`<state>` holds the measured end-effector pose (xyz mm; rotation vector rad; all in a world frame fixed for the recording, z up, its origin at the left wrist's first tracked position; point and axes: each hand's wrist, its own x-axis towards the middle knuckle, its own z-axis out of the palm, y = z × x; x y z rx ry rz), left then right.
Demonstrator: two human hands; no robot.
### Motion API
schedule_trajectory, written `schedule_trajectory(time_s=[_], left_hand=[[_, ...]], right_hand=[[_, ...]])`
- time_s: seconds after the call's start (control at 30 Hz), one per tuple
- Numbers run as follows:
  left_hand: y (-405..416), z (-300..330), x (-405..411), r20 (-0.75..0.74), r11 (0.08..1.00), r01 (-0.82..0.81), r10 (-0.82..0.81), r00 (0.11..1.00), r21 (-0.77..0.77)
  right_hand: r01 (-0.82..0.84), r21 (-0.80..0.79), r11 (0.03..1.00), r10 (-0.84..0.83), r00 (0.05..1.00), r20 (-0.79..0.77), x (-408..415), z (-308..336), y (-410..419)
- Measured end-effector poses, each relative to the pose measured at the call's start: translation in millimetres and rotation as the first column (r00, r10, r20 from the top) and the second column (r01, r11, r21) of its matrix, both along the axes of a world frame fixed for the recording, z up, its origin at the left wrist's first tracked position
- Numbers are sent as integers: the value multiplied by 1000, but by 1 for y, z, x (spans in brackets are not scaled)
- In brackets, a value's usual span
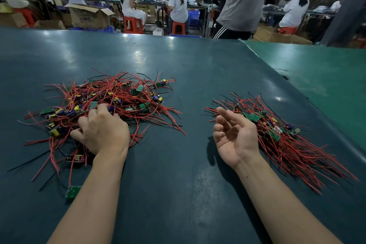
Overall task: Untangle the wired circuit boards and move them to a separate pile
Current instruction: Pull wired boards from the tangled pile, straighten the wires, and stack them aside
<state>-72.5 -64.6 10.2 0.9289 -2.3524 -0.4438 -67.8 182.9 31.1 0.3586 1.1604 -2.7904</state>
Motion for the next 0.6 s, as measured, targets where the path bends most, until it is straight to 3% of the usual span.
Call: schedule_trajectory(time_s=[0.23, 0.4, 0.6], left_hand=[[0, -1, 1, 16, 999, 26, -25, 1000, -33], [3, 0, 2, 155, 999, 29, -23, 988, -41], [-1, -1, 3, -132, 999, 22, -15, 991, 47]], right_hand=[[-4, -4, 1000, 4, 1000, -13, 0, -1, 1], [-7, -7, 1000, 7, 1000, -9, 0, 0, -1], [4, -9, 1000, -4, 1000, -1, -1, 0, 0]])
